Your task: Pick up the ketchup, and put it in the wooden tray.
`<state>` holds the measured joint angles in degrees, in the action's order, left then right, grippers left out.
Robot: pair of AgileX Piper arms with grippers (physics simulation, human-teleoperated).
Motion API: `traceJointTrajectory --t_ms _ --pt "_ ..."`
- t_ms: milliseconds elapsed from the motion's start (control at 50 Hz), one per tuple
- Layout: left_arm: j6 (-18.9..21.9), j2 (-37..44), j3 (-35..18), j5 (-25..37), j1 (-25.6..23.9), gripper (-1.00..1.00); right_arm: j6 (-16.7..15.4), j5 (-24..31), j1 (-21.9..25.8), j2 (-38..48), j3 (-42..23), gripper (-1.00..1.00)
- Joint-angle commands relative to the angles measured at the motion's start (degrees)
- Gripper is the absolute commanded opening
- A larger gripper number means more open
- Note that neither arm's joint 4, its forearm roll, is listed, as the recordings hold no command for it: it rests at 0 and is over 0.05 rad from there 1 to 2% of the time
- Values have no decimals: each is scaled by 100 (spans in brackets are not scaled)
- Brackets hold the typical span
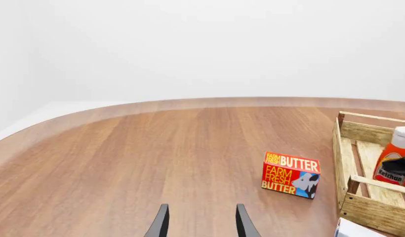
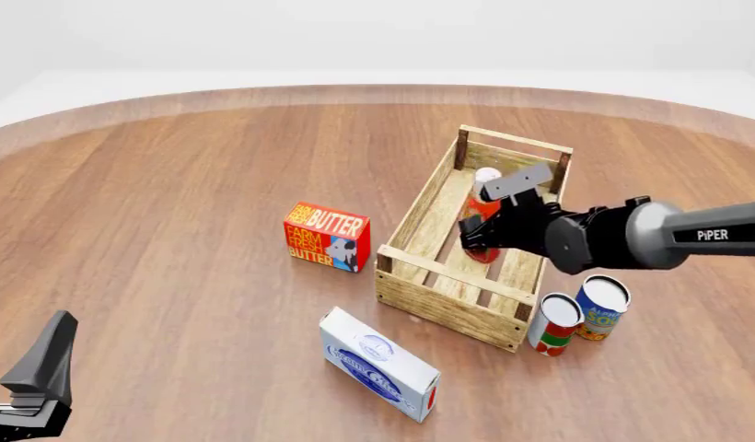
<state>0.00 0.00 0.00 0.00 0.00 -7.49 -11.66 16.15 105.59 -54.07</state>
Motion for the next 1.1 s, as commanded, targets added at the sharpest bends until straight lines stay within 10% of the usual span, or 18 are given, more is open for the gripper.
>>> traceJointTrajectory --t_ms 20,1100 --pt "0 0 0 0 0 100 58 -35 -30 30 -1 100" --pt "0 0 0 0 0 100 -34 611 -54 -801 -335 100"
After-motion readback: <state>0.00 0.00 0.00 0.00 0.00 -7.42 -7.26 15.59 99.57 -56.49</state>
